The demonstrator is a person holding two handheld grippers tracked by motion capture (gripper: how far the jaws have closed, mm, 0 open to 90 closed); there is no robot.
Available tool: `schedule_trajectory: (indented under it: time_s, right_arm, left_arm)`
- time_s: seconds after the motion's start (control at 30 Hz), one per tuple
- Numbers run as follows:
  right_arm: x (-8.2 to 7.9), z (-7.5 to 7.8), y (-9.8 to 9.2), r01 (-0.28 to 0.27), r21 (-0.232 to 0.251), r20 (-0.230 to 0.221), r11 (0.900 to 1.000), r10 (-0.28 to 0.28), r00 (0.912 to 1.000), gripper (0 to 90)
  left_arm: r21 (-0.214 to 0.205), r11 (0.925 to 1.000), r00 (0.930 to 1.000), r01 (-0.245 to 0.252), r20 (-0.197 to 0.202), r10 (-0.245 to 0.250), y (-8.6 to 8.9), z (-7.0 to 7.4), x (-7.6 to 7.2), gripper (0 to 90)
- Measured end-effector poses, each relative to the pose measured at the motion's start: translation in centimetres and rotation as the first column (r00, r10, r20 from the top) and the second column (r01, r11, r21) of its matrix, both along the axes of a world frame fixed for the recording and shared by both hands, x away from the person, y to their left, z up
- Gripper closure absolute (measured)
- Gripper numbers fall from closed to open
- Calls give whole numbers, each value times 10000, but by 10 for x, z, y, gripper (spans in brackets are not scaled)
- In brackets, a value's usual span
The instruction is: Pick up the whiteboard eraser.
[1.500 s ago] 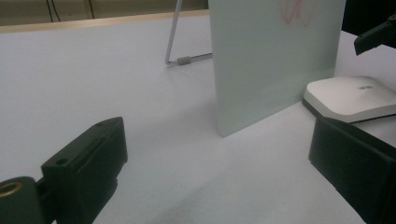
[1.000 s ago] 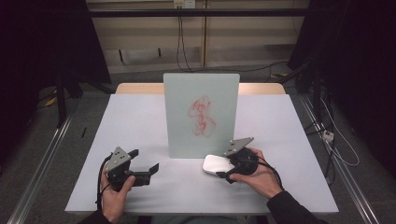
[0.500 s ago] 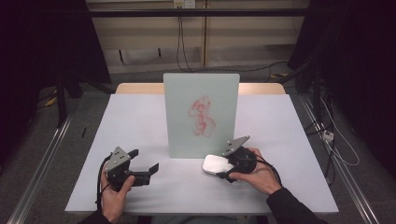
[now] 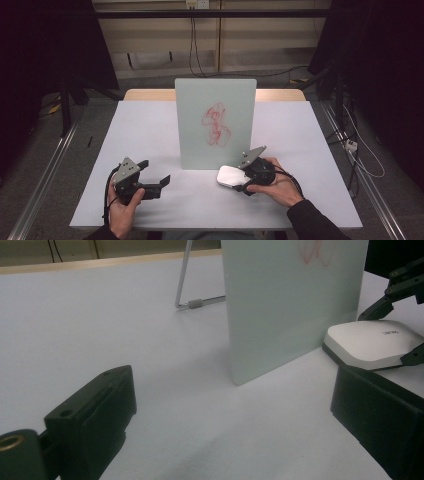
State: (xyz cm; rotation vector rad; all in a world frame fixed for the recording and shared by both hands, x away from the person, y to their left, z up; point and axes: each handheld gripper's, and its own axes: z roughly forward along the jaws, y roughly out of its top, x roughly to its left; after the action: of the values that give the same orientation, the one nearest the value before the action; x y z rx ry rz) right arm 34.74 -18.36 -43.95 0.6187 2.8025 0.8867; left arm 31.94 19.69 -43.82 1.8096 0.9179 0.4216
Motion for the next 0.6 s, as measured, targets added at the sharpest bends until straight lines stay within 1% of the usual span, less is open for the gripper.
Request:
schedule_trajectory:
  time_s: [0.1, 0.2, 0.27, 0.37, 0.4, 0.6]
  right_arm:
    - [-1, 1, 0, -50, -84, 83, 10000, 51, 10000, 313]
    - [-1, 1, 0, -47, -74, -3, 10000, 47, 10000, 314]
    - [-1, 1, 0, -50, -94, 20, 9999, 50, 10000, 314]
    - [-2, 2, 1, -76, -28, -5, 10000, 76, 10000, 314]
    - [-3, 2, 2, -167, -19, -45, 9999, 167, 9999, 314]
    - [-5, 4, 0, -32, 157, 23, 9999, 32, 10000, 314]
  left_arm:
    - [3, 10000, 10000, -3, 4, 3, 0, 0, 0, 43]
    - [1, 10000, 10000, 7, -2, -7, 0, 0, 0, 43]
    - [-7, 10000, 10000, -2, -4, 2, 0, 0, 0, 43]
    - [-24, 10000, 10000, 0, -21, 0, 0, 0, 0, 43]
    - [-22, 10000, 10000, 2, -20, -2, 0, 0, 0, 43]
    - [-35, 10000, 10000, 6, -24, -6, 0, 0, 0, 43]
